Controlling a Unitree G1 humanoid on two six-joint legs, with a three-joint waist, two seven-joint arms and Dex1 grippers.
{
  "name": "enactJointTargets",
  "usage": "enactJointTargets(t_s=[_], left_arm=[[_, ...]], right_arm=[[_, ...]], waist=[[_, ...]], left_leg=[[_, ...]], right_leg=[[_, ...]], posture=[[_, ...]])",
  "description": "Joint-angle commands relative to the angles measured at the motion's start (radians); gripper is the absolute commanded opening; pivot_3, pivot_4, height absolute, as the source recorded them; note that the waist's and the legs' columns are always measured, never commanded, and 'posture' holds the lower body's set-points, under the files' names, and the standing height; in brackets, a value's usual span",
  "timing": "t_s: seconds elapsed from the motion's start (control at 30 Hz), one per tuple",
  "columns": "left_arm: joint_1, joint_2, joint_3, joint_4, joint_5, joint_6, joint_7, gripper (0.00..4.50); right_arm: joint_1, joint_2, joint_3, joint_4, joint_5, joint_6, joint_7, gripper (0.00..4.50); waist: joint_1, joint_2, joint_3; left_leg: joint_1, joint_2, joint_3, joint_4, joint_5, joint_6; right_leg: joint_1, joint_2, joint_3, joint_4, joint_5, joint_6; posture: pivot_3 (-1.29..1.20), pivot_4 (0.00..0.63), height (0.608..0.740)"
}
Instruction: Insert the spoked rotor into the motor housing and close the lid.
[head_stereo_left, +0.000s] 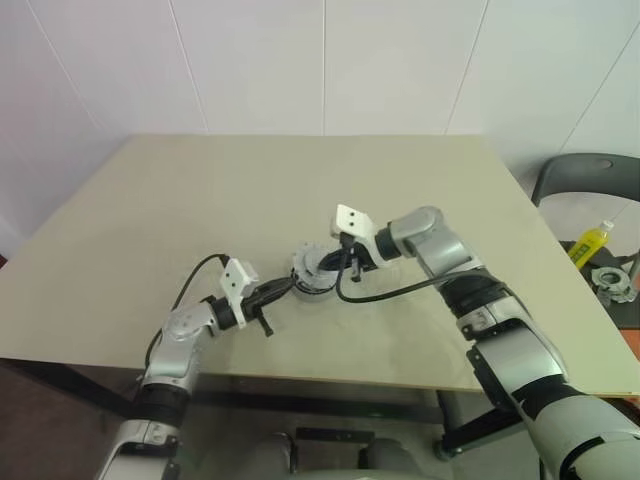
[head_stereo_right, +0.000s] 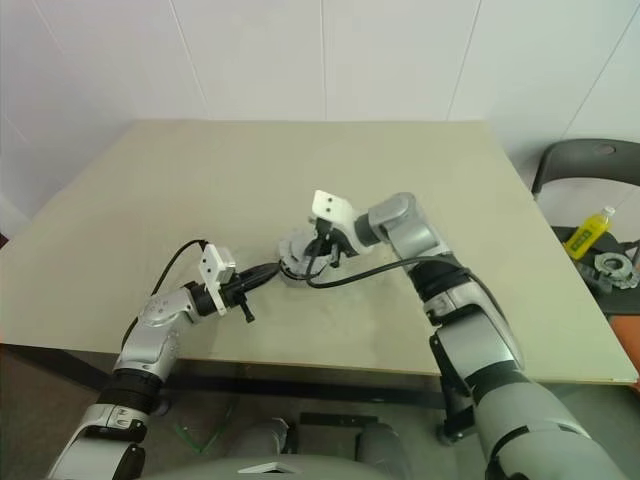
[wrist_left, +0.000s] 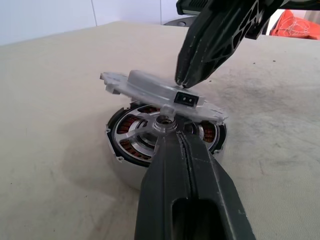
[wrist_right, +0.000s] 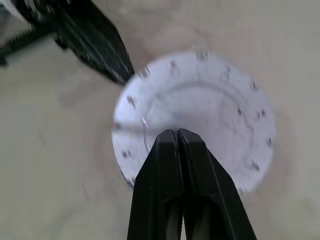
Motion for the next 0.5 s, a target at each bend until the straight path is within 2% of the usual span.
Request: enactJointTargets(t_s=[0.03,0.13,0.23,0.5], left_arm=[[-0.016,0.013,0.013,-0.014,-0.011,-0.001,-0.001,0.0],[-0.02,0.034,0.036,-0.012,-0.015,0.0,0.007,0.0],[-0.024,0.06,0.055,-0.002,-0.018,-0.001,0.012,0.0],[-0.046,0.08,0.069,0.033,-0.019,-0.01,0.006,0.0]], right_arm=[[0.017,0.03,-0.026,-0.057,0.025,0.023,-0.06,0.11],[0.056,0.039,-0.019,-0.078,0.016,0.025,-0.107,0.11],[0.092,0.039,-0.011,-0.094,0.004,0.015,-0.146,0.63],[0.123,0.035,-0.016,-0.084,0.003,0.011,-0.211,3.32]], waist=[[0.0,0.0,0.0],[0.002,0.0,0.0],[0.002,0.0,0.0],[0.0,-0.001,0.0]], left_leg=[[0.0,0.0,0.0,0.0,0.0,0.0],[0.0,0.0,0.0,0.0,0.0,0.0],[0.0,0.0,0.0,0.0,0.0,0.0],[0.003,0.0,0.0,0.0,0.0,0.0]], right_leg=[[0.0,0.0,0.0,0.0,0.0,0.0],[-0.001,0.0,0.0,0.0,0.0,0.0],[0.0,0.0,0.0,0.0,0.0,0.0],[0.001,0.0,0.0,0.0,0.0,0.0]], posture=[[0.0,0.0,0.74],[0.0,0.0,0.74],[0.0,0.0,0.74],[0.0,0.0,0.74]])
